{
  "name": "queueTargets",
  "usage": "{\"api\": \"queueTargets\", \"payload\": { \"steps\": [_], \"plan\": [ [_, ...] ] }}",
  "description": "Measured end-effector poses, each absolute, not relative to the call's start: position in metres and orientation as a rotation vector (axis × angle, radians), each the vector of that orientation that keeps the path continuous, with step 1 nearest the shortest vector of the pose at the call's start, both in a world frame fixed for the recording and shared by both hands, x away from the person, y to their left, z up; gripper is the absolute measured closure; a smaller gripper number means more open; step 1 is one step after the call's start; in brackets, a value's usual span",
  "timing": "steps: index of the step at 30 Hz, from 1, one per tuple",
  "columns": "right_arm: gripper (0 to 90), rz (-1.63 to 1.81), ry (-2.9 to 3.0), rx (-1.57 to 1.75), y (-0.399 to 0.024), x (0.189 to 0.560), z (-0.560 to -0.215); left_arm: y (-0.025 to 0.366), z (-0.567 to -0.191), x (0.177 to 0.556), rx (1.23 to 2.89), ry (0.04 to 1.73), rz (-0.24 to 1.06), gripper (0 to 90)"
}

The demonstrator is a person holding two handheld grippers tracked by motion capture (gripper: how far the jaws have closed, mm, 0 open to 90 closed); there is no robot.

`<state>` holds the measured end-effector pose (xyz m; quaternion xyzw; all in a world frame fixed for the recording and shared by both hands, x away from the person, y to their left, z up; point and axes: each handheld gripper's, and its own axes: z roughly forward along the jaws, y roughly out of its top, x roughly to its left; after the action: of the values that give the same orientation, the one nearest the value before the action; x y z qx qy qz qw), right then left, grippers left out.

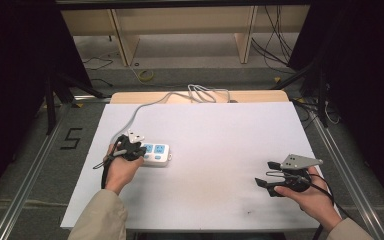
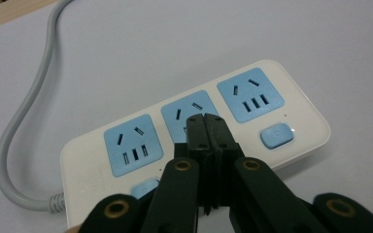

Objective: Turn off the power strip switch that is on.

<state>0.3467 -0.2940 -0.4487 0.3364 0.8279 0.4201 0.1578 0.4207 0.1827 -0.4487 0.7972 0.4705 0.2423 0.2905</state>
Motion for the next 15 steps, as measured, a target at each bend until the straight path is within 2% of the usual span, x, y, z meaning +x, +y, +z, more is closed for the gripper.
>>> {"api": "queueTargets", "payload": {
  "steps": [15],
  "plan": [
    [23.8,1.198,2.374,0.968,-0.2937,0.3465,-0.4495,0.1781,-0.4537,0.4249,2.169,1.252,0.612,90.0]
  ]
}}
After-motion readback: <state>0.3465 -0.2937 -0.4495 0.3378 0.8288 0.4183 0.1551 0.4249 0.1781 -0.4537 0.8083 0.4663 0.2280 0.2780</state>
